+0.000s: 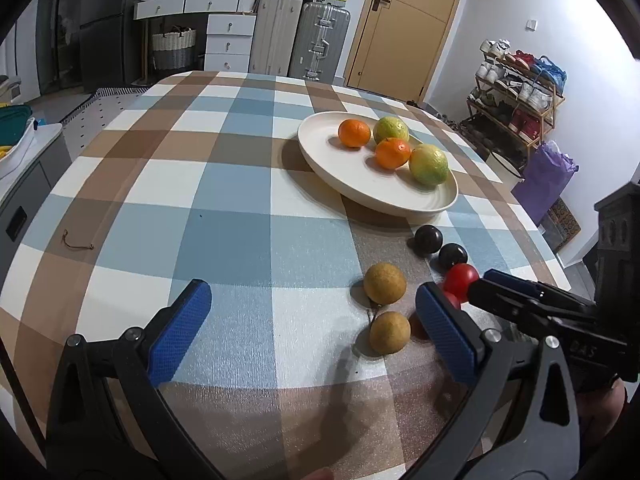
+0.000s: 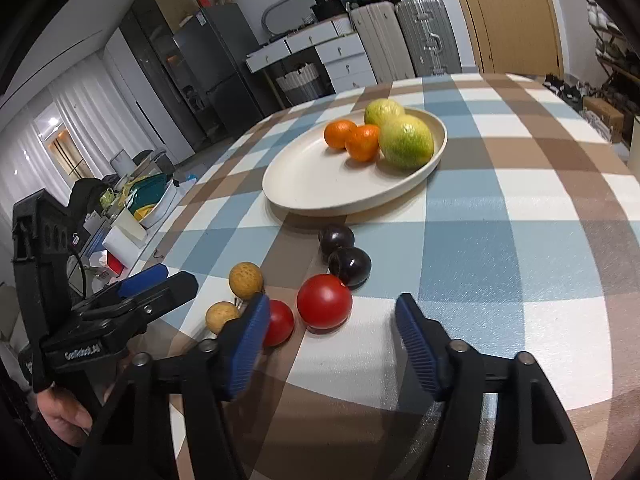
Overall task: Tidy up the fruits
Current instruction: 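Grasp a red tomato on the cloth with the right gripper, then grasp the other red tomato with the left gripper while the right gripper lifts its tomato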
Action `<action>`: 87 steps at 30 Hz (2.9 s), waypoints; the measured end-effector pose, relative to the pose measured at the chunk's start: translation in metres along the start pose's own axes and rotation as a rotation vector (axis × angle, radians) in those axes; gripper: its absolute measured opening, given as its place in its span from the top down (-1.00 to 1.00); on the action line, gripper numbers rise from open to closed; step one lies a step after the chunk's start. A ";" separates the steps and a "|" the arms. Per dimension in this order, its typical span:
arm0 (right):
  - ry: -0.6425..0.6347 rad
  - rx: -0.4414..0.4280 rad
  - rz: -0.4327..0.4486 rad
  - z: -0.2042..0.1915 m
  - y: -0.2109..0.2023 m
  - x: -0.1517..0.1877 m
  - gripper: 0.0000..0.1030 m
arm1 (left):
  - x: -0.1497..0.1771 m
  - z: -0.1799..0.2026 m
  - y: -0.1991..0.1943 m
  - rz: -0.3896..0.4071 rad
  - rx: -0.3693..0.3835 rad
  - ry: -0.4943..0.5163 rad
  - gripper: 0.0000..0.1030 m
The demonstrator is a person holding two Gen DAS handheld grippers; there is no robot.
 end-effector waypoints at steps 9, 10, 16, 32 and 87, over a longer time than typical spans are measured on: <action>0.002 -0.029 -0.033 -0.007 0.009 0.000 -0.02 | 0.002 -0.005 -0.002 0.012 0.024 -0.028 -0.97; 0.002 -0.035 -0.036 -0.007 0.010 0.000 0.02 | 0.002 -0.006 -0.002 0.016 0.025 -0.033 -0.97; 0.033 -0.058 -0.037 -0.003 0.010 -0.001 0.42 | 0.003 -0.006 0.000 0.015 0.034 -0.043 -0.97; 0.062 -0.140 0.058 0.000 -0.012 -0.008 0.43 | 0.001 0.001 -0.004 0.037 0.006 0.011 -0.97; 0.072 -0.202 0.140 0.023 -0.047 -0.029 0.43 | -0.041 0.094 0.039 -0.113 0.290 0.229 0.54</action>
Point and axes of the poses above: each gripper's, at about its wrist camera, not at the fingertips, and y roughly the way its jaws point, z to its right, x to its underside, the point moved 6 cm from there along y, roughly the way its jaws point, and after that the axes turned 9 degrees about y, right-handed, at the moved point
